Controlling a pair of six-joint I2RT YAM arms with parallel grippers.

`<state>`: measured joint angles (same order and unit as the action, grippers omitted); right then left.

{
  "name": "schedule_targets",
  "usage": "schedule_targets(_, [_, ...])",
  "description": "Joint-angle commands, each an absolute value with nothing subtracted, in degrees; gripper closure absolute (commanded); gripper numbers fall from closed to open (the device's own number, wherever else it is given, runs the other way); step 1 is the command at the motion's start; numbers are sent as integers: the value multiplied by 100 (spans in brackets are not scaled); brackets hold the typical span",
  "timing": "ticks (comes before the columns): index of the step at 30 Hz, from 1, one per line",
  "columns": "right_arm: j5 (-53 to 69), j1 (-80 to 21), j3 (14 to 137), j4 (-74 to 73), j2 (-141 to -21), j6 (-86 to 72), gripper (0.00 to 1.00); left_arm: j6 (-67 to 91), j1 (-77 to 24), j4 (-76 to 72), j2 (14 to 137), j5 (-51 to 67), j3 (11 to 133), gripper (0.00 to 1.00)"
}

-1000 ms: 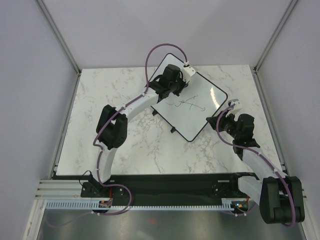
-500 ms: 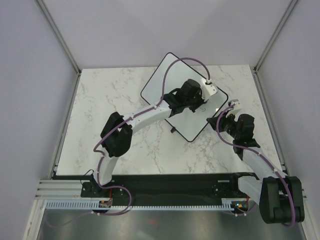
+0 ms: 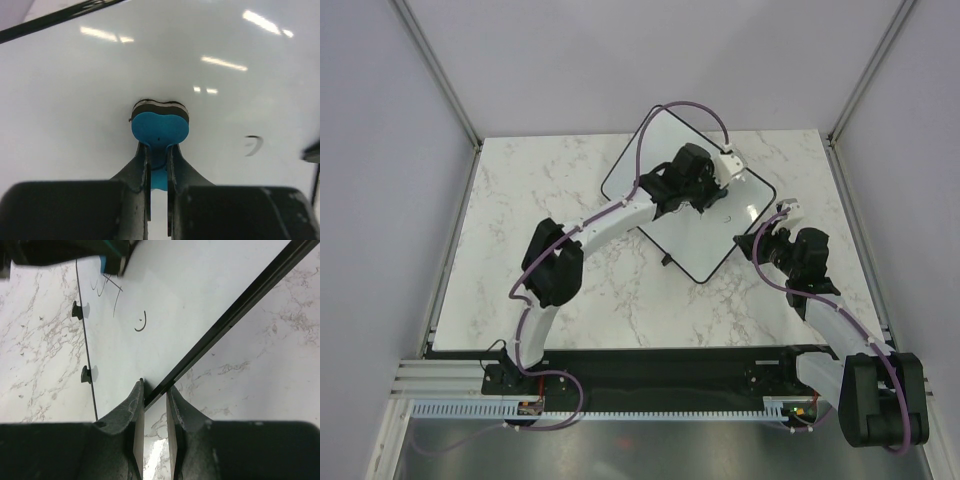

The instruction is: Erase the whiteboard

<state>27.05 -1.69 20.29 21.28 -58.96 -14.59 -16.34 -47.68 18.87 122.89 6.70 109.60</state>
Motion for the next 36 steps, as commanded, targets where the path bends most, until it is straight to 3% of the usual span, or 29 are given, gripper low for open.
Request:
schedule_targets(1, [2848, -211, 2101, 2329, -5836, -1020, 100, -1538, -4053, 1969, 12682, 115, 11267, 98])
schedule_targets(9, [2848, -211, 2092, 2338, -5819, -1028, 100, -1732, -3867, 1802, 12762, -115, 11285, 98])
schedule_targets(25, [2830, -211, 2083, 2329, -5801, -1028, 100, -1960, -5580, 2259, 12594, 642, 11434, 98])
schedule_targets(36, [2821, -237, 2083, 2347, -5792, -1028, 100, -1960, -5054, 2294, 13245, -104, 12296, 98])
